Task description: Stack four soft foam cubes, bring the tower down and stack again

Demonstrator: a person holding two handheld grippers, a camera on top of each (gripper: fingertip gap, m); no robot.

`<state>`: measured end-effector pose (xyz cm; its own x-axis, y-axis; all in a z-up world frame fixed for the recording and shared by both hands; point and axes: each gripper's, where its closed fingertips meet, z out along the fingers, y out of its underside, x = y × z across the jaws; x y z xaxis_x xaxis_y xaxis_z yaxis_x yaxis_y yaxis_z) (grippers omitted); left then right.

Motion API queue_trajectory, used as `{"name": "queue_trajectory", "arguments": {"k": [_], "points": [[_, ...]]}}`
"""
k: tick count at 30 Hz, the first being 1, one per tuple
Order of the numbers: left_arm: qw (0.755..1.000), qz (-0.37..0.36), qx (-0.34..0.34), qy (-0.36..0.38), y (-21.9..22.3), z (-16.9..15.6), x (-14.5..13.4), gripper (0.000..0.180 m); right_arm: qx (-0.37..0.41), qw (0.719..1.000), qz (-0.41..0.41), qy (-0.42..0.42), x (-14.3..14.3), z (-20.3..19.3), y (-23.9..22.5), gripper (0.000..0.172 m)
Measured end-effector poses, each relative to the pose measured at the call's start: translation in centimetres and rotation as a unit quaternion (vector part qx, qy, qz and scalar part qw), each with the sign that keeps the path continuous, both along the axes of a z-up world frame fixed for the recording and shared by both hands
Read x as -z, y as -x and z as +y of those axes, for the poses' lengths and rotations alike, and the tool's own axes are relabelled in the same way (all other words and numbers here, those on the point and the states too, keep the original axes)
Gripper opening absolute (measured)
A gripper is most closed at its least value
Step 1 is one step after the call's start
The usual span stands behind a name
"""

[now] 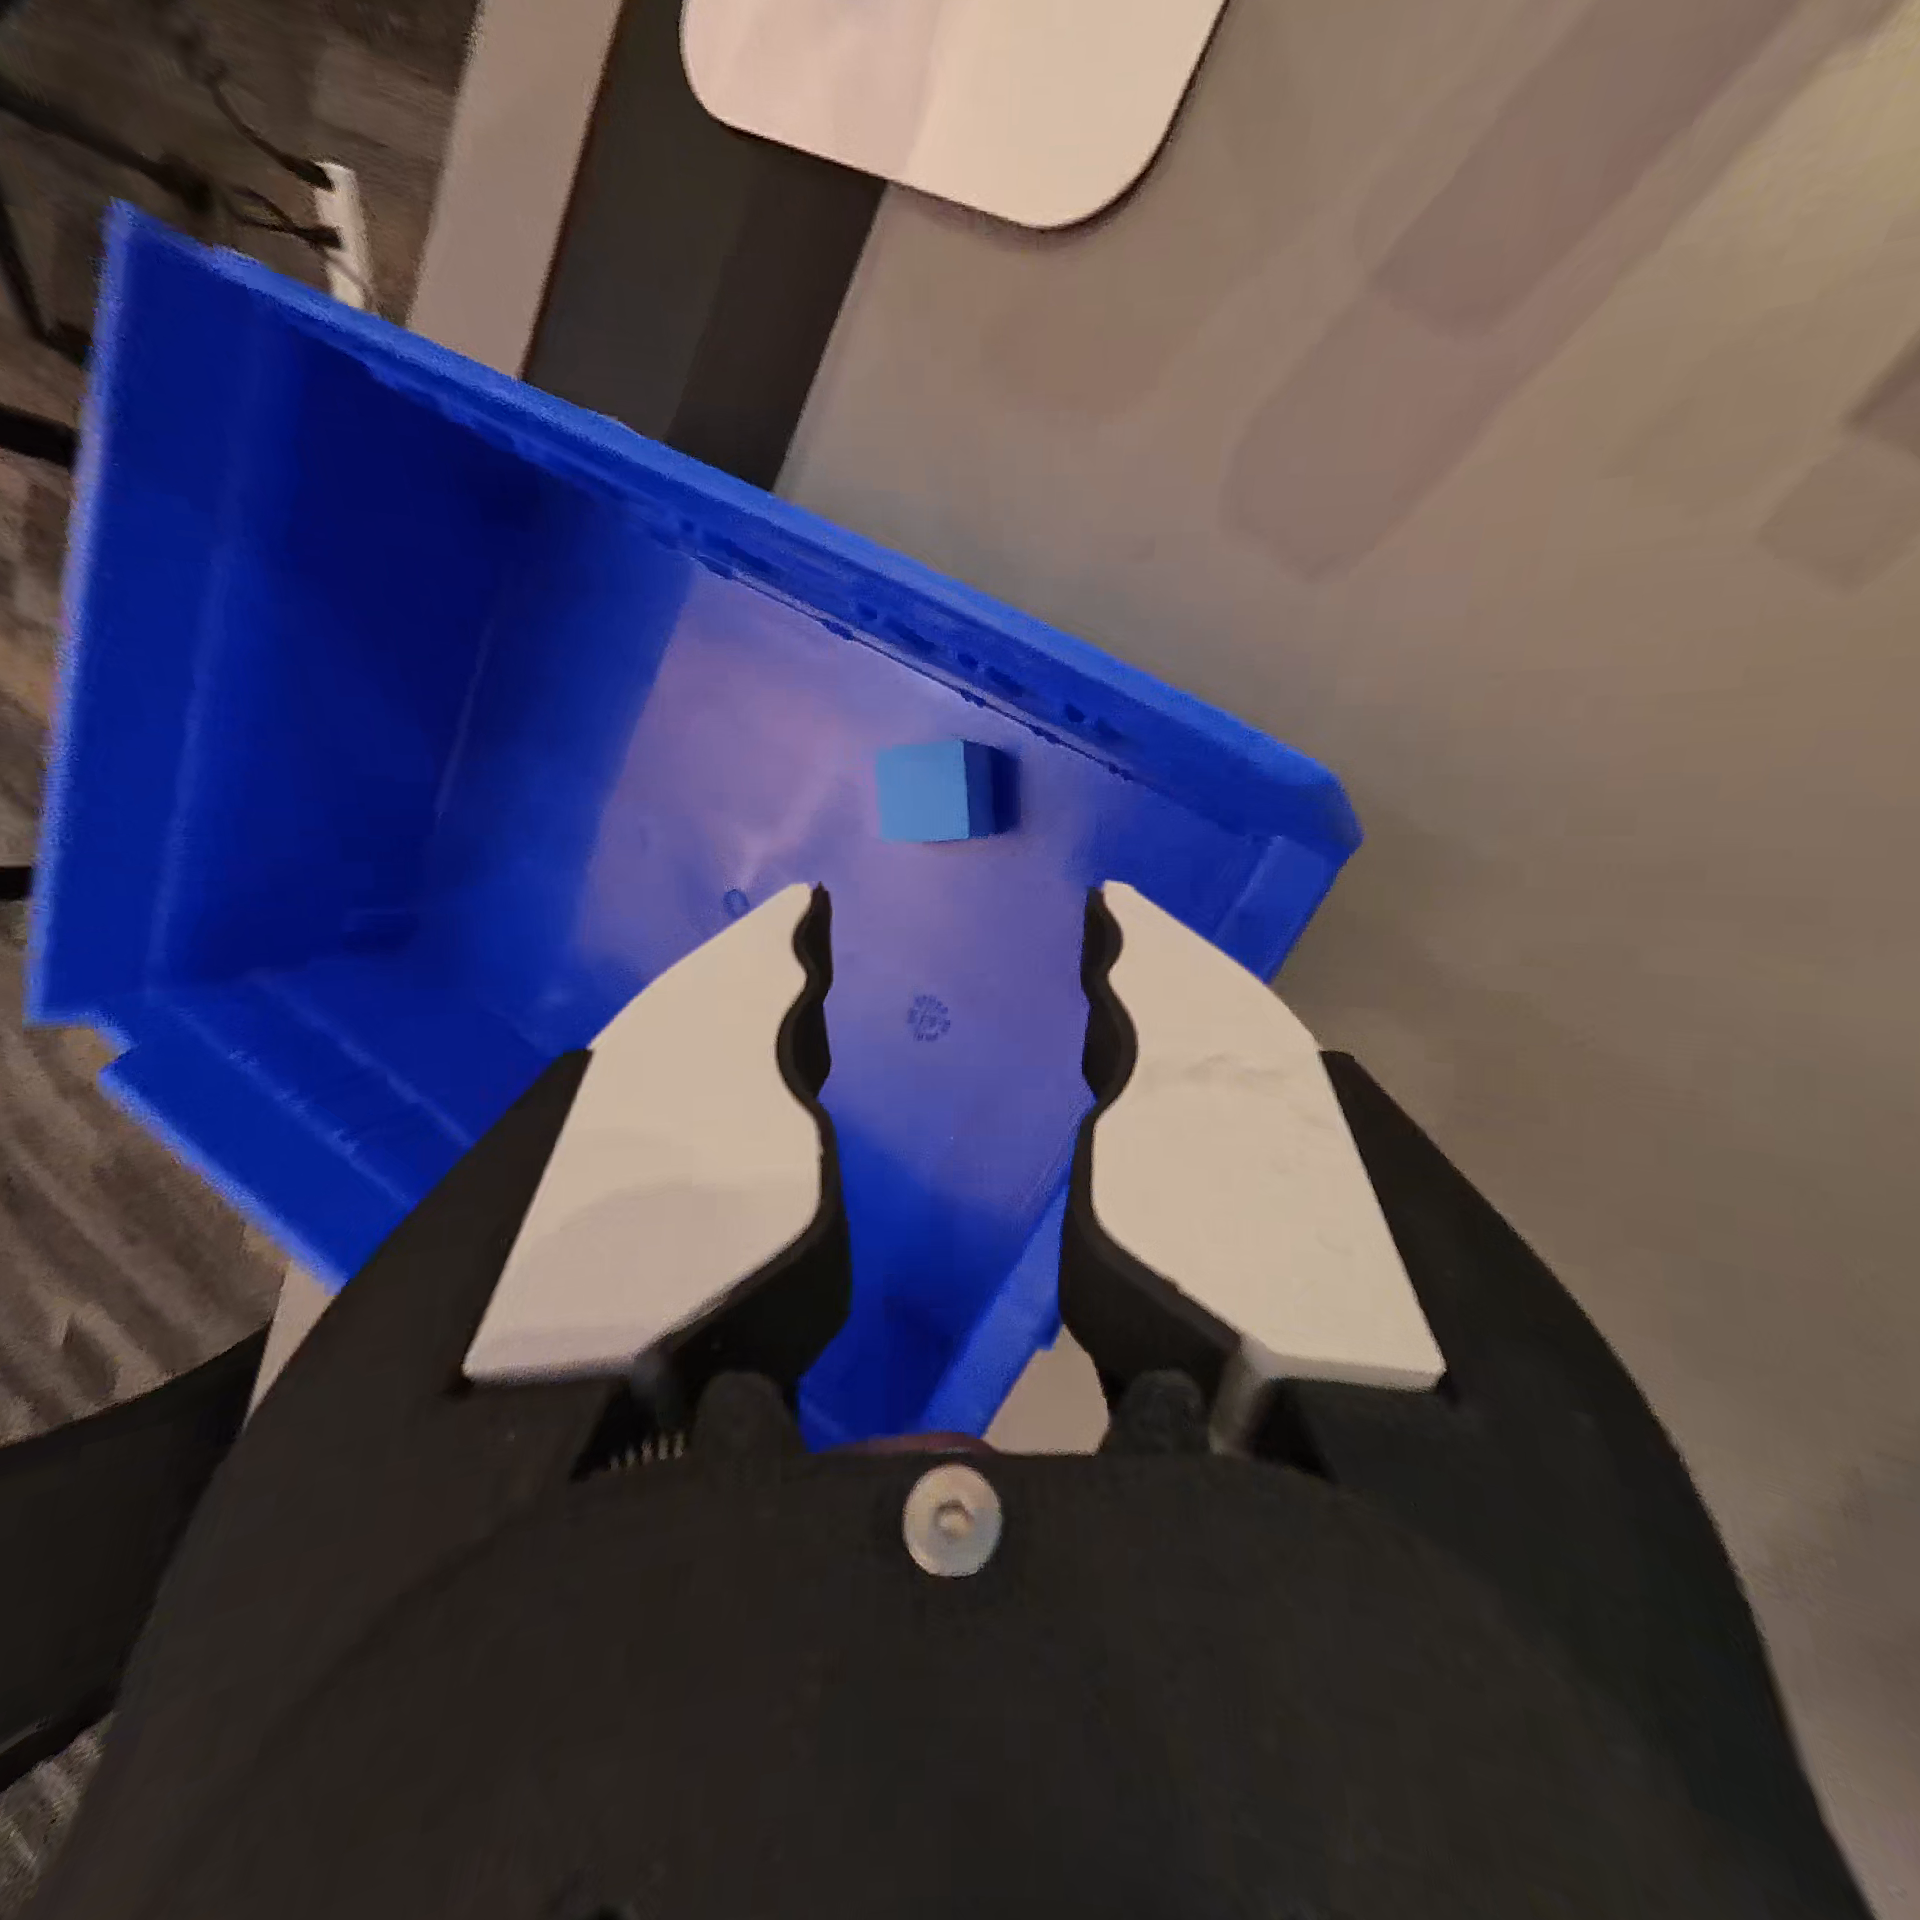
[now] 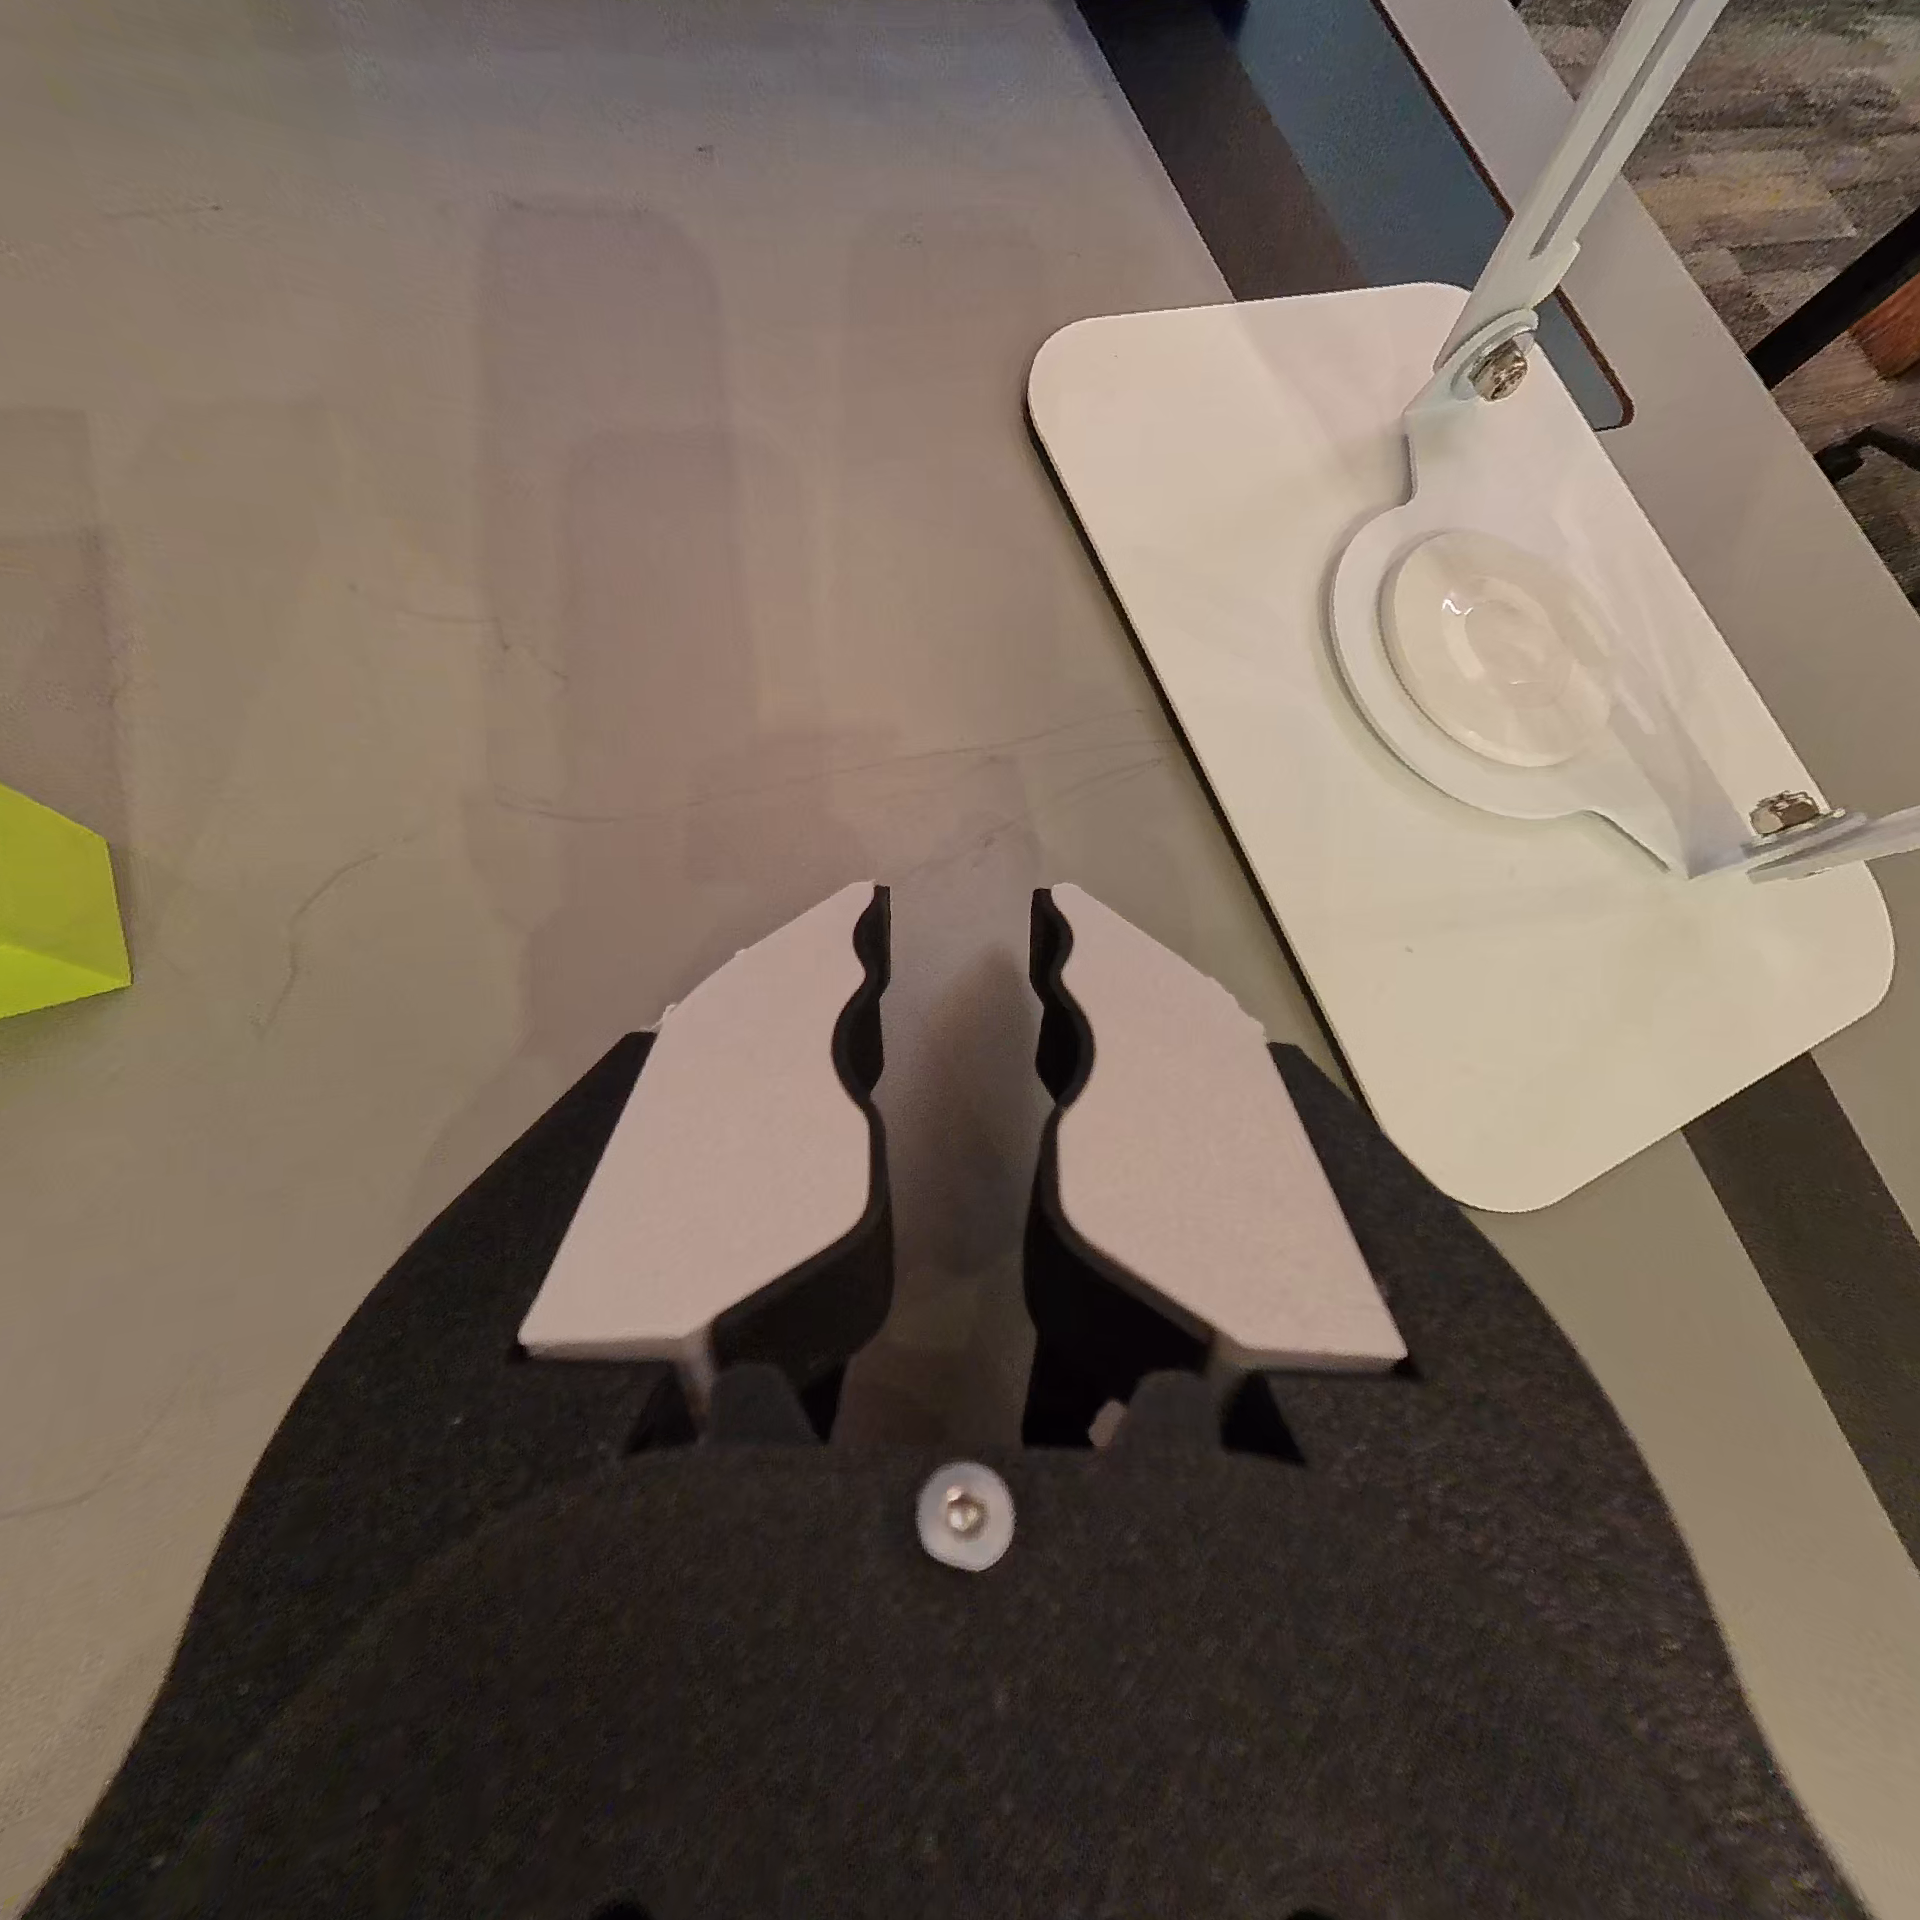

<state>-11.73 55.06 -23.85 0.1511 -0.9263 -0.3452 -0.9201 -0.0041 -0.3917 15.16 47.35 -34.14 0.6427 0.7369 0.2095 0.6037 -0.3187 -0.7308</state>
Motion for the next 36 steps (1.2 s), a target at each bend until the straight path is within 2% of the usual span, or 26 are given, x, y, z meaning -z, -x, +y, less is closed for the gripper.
{"name": "queue_trajectory", "arguments": {"k": [5,14,18,21,24,29,33,36], "points": [[1.000,0.001,0.019,0.023,-0.7,2.1,3.5,0.046,0.000,1.000,0.000,0.000,0.0,0.0,0.0,0.025],[0.998,0.040,-0.021,0.050,-0.8,4.2,8.0,0.046,0.001,1.000,0.001,0.002,0.0,0.0,0.0,0.025],[0.997,0.031,-0.030,0.056,-1.5,4.4,8.3,0.031,0.001,1.000,0.001,0.003,0.0,0.0,0.0,0.025],[0.997,0.034,-0.041,0.049,-1.5,4.5,8.2,0.030,0.001,1.000,0.001,0.003,0.0,0.0,0.0,0.025],[0.997,0.027,-0.069,0.027,-0.7,4.7,6.6,0.029,0.001,1.000,0.001,0.003,0.0,0.0,0.0,0.025],[0.992,-0.040,-0.117,-0.004,0.8,3.3,0.7,0.029,0.001,1.000,0.002,0.004,0.0,0.0,0.0,0.026],[0.989,-0.069,-0.125,-0.037,0.9,0.0,-3.5,0.029,0.001,1.000,0.002,0.005,0.1,0.1,0.0,0.026],[0.990,-0.086,-0.101,-0.046,-0.8,-3.4,-5.5,0.029,0.001,1.000,0.002,0.004,0.0,0.1,0.0,0.026]]}}
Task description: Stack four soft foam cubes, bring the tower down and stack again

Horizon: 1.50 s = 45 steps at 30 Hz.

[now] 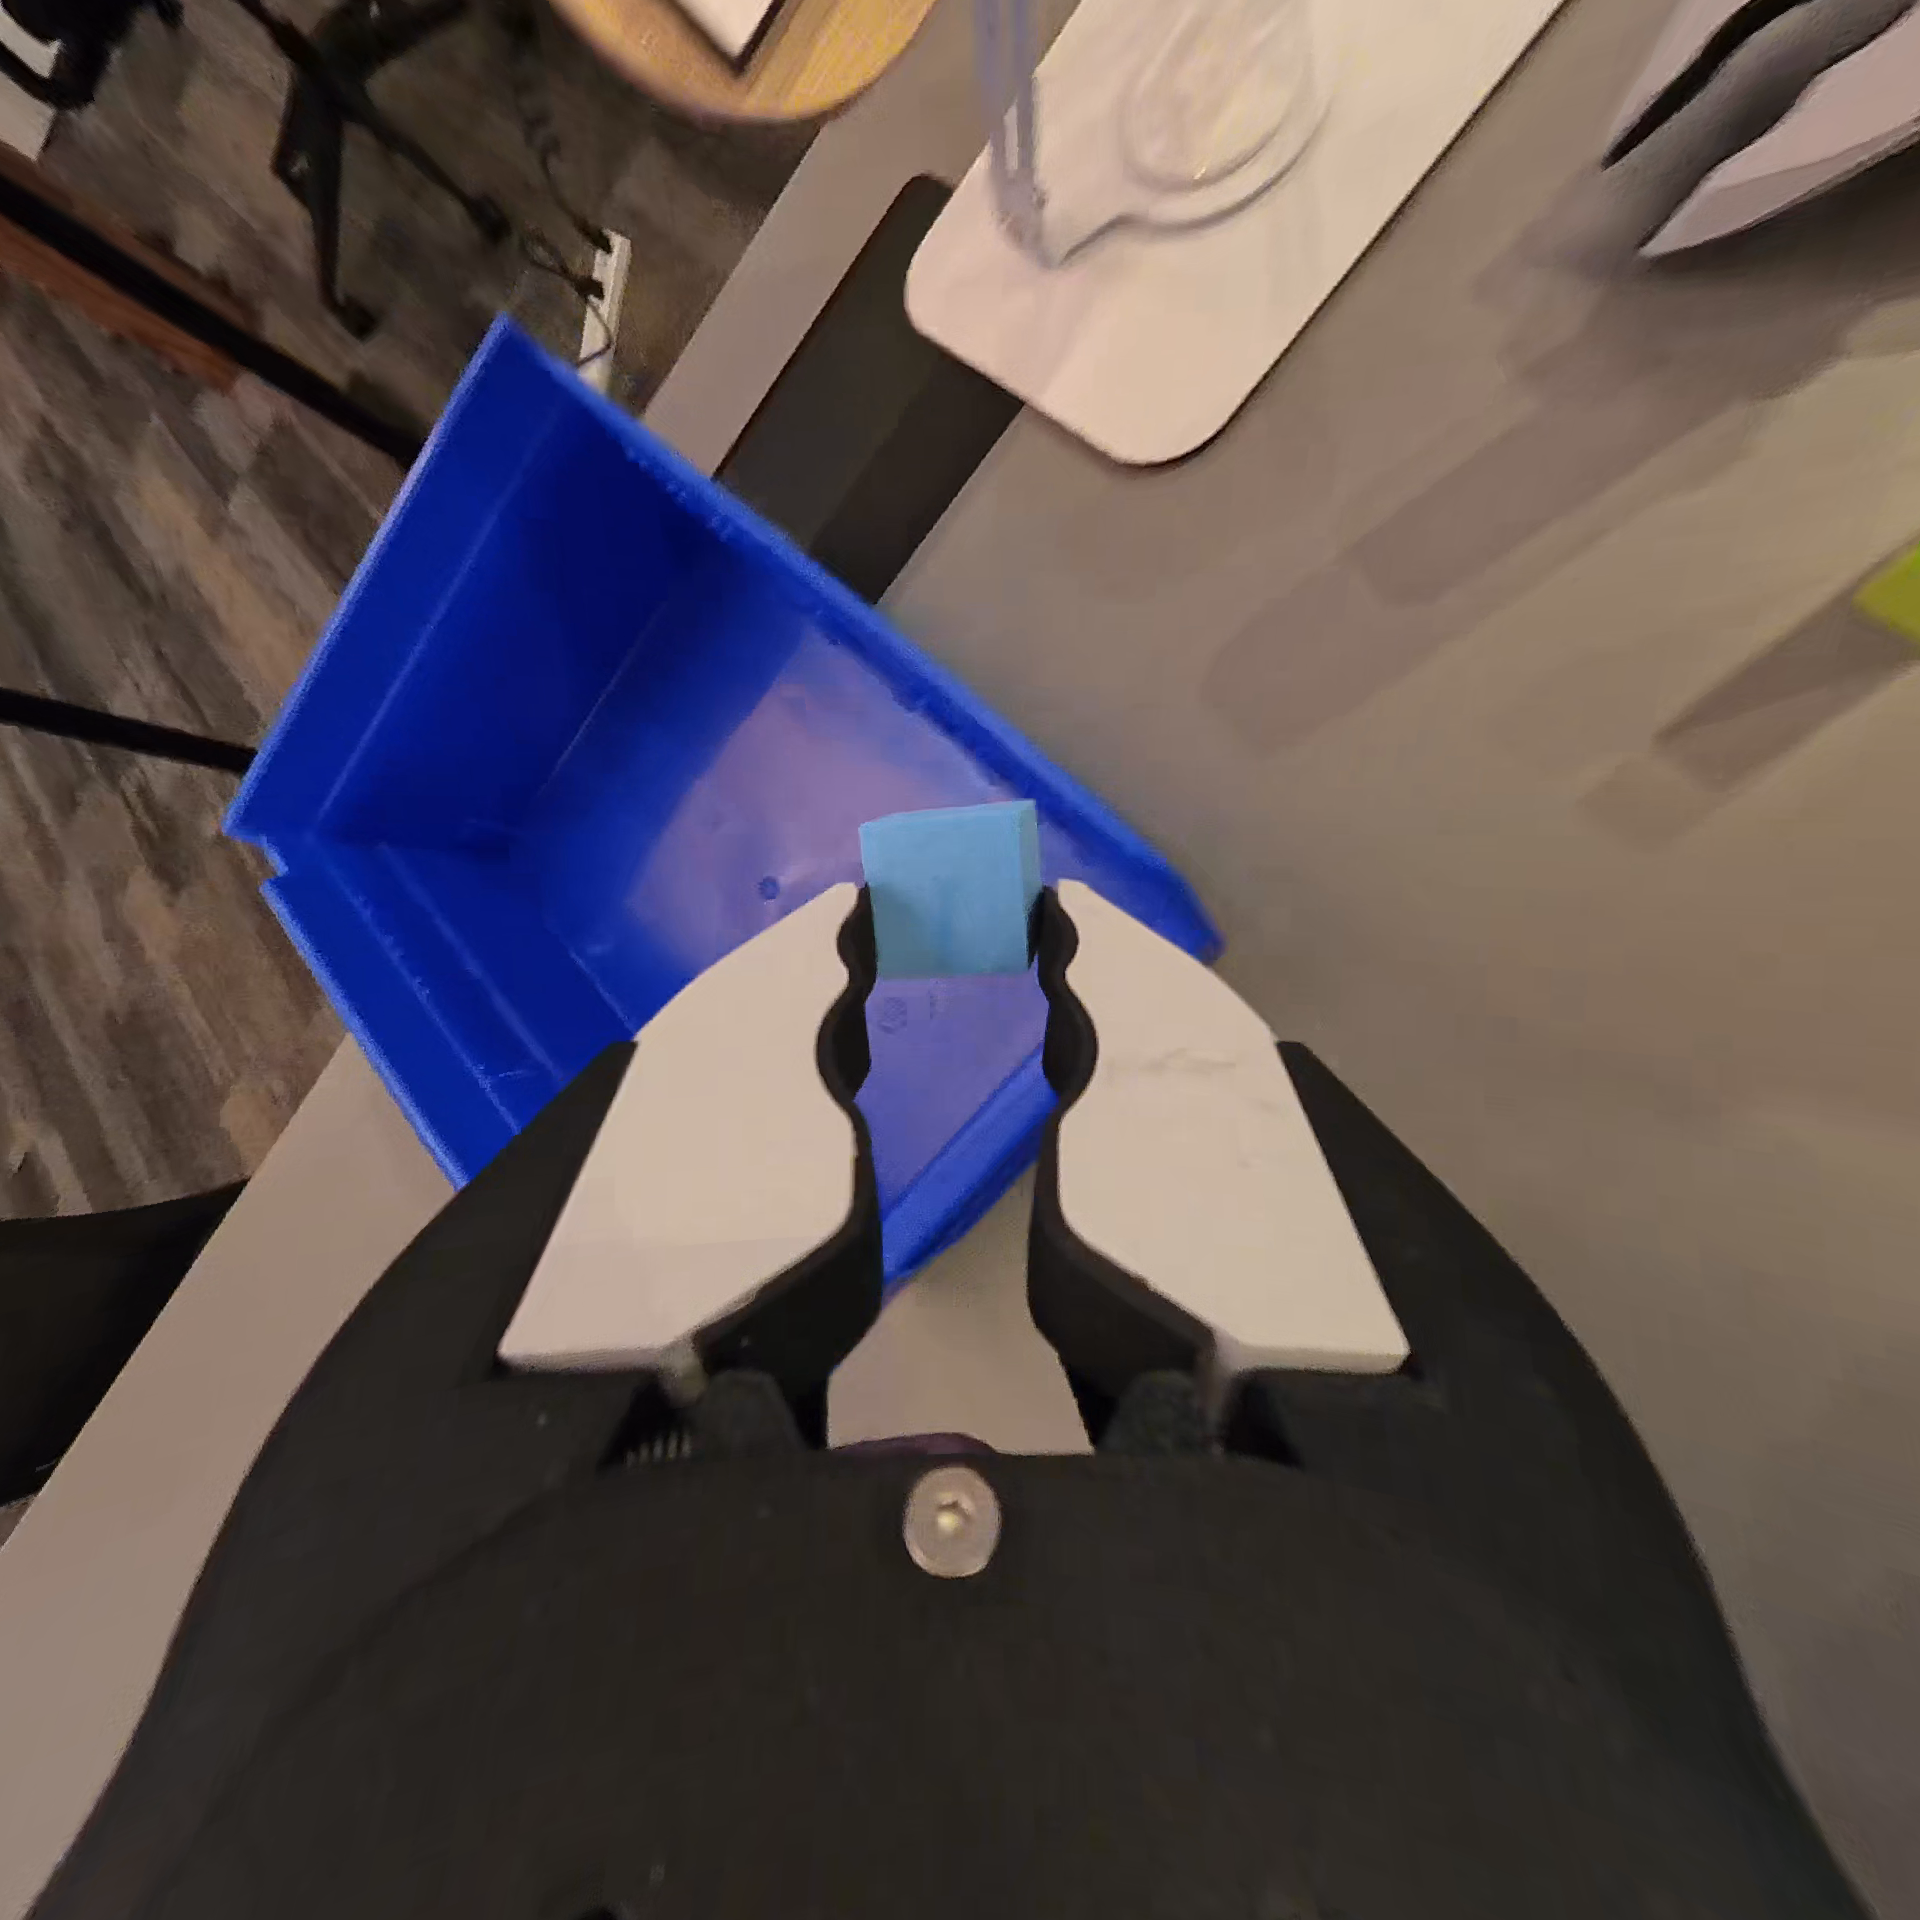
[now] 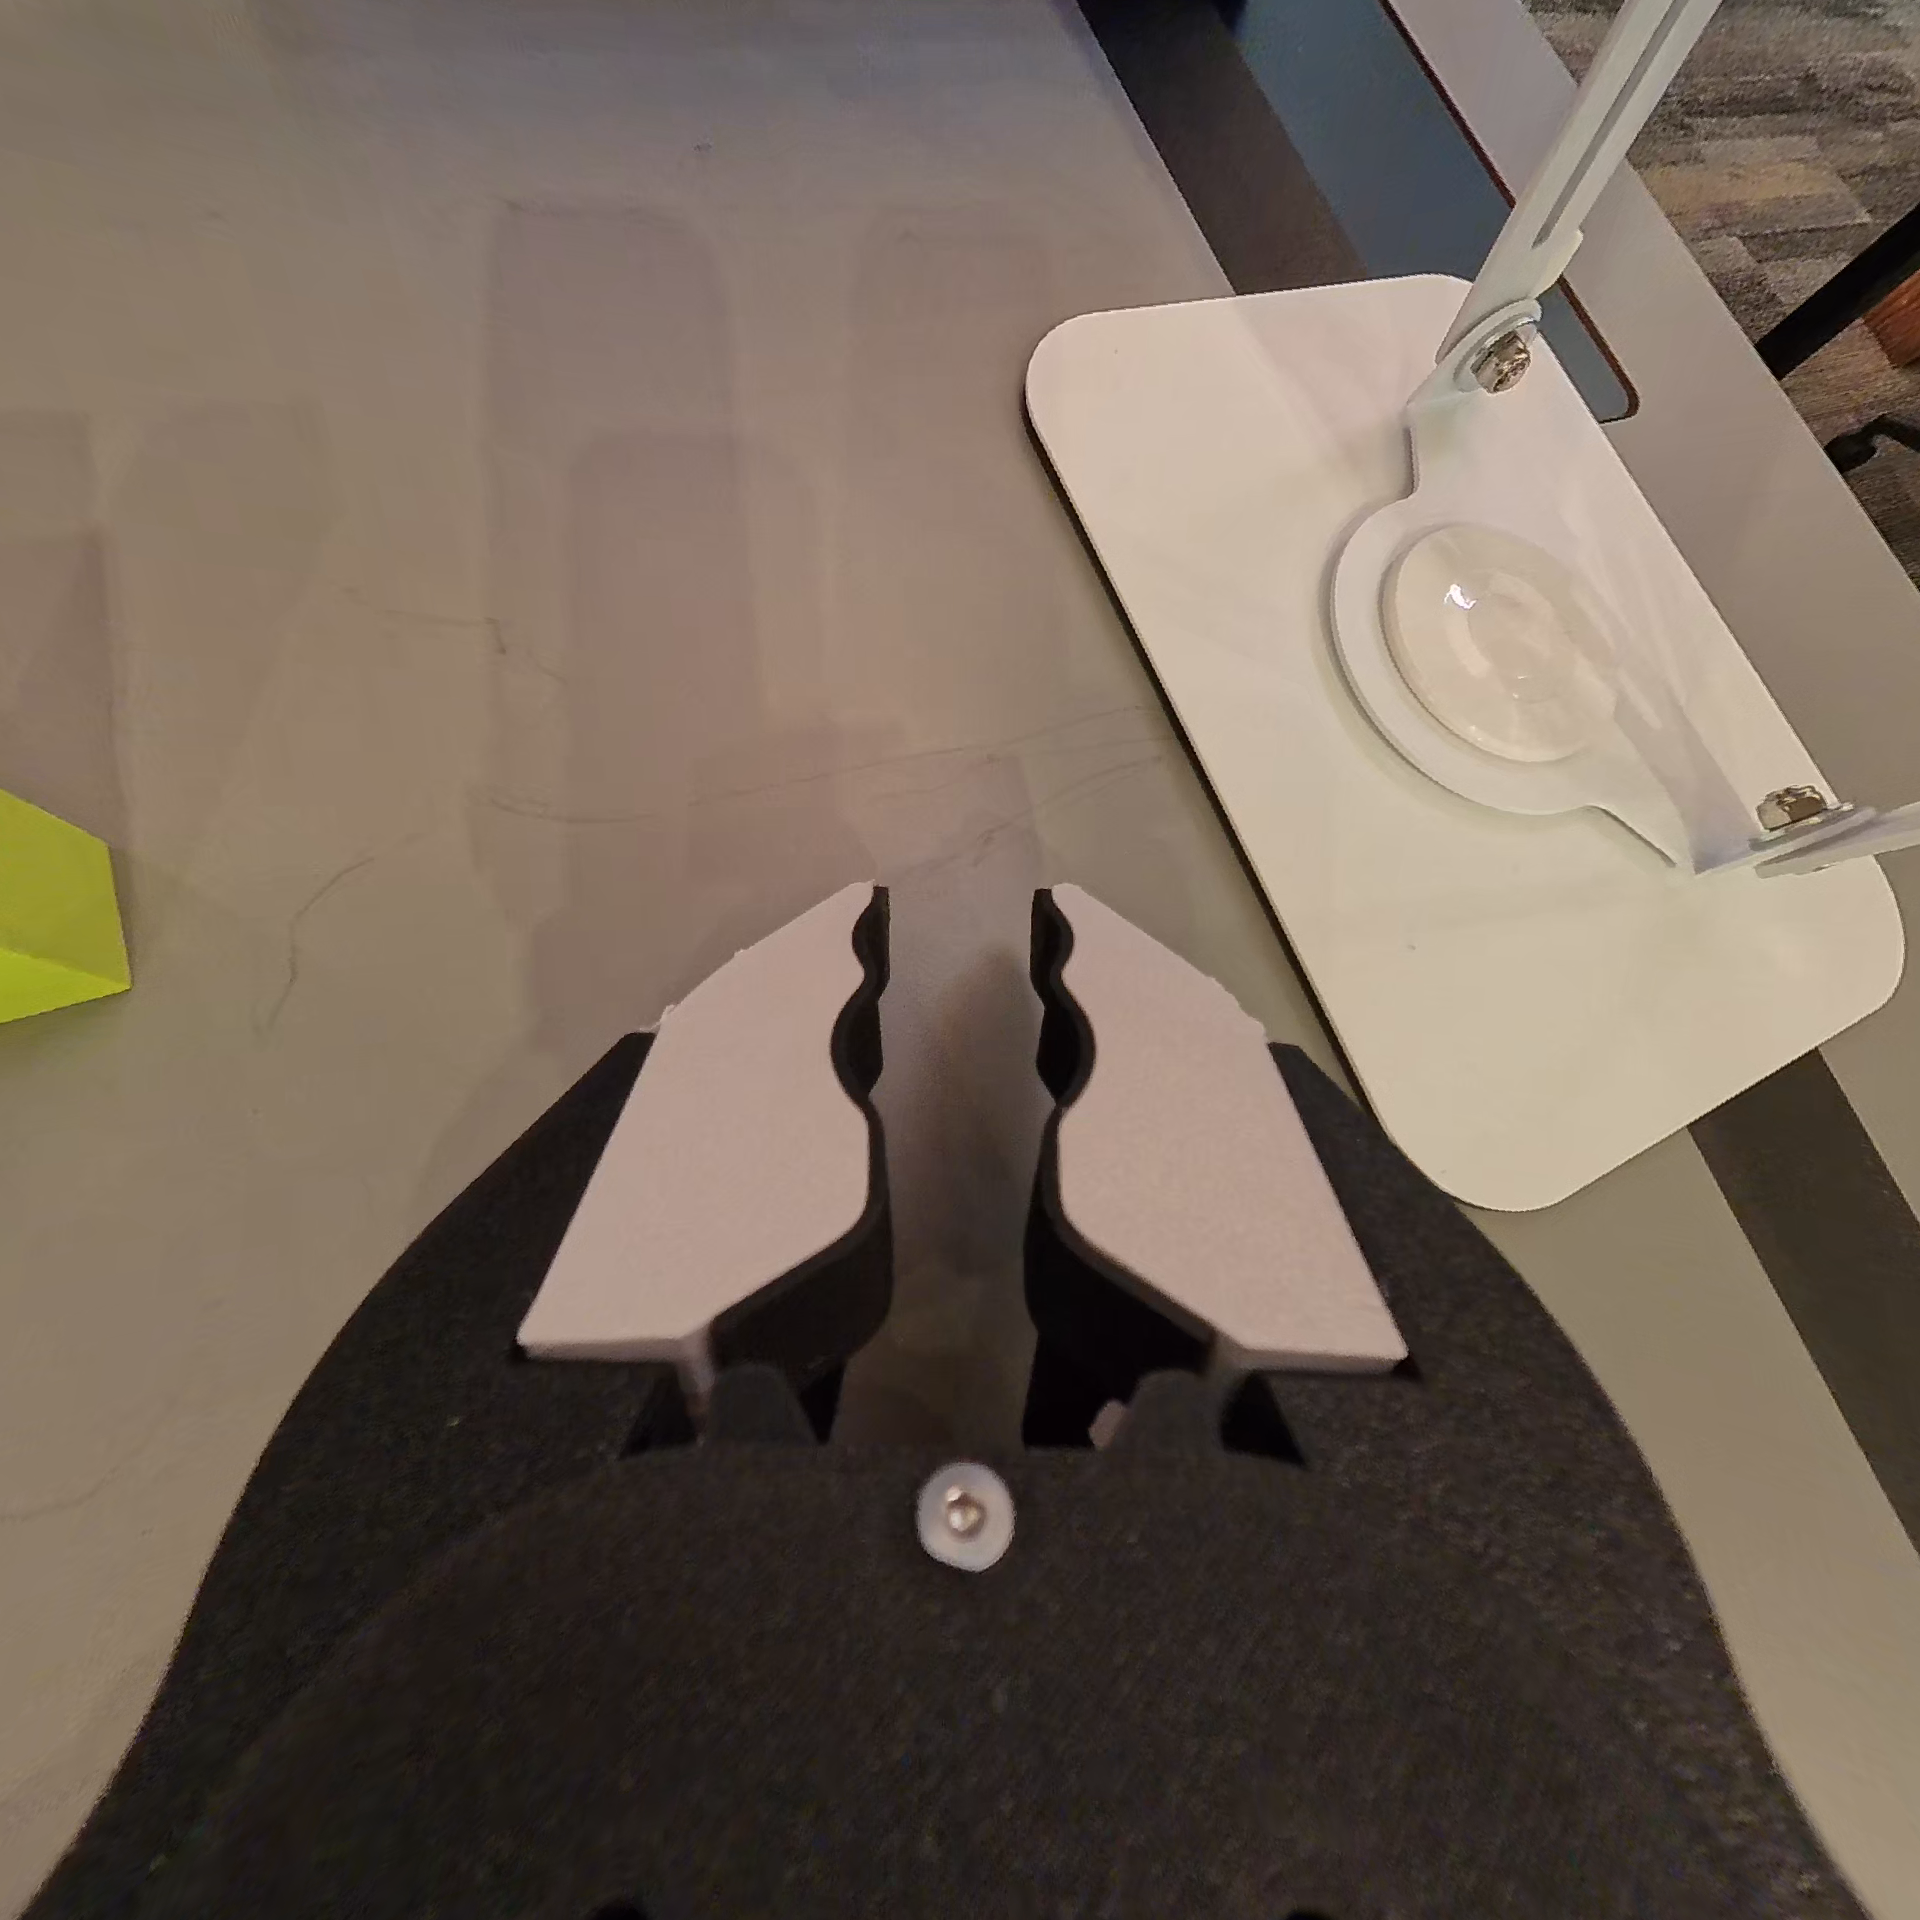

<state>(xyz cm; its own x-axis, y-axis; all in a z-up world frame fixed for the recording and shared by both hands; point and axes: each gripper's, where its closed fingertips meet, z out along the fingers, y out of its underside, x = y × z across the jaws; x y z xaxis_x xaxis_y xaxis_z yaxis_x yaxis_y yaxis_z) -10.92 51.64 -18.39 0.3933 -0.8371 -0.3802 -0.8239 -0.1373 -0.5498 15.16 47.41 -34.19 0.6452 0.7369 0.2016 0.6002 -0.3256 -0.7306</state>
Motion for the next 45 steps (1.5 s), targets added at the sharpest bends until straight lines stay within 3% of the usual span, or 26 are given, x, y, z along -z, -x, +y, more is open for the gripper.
{"name": "queue_trajectory", "arguments": {"k": [8,15,23,31,45], "points": [[0.989,-0.001,0.145,0.020,-9.0,-9.5,-0.3,0.029,0.000,1.000,0.000,-0.001,0.0,0.0,0.0,0.026],[0.964,0.042,0.260,0.040,-15.0,-14.6,1.9,0.029,-0.001,1.000,0.000,-0.001,0.0,0.0,0.0,0.026],[0.946,0.078,0.310,0.062,-18.3,-16.5,5.0,0.029,-0.001,1.000,0.001,0.002,0.0,0.0,0.0,0.026],[0.932,0.112,0.333,0.088,-18.1,-16.3,7.7,0.029,-0.001,1.000,0.002,0.004,0.0,0.0,0.0,0.026],[0.919,0.134,0.360,0.092,-17.7,-15.8,8.8,0.029,-0.001,1.000,0.003,0.006,0.0,0.0,0.0,0.026]]}}
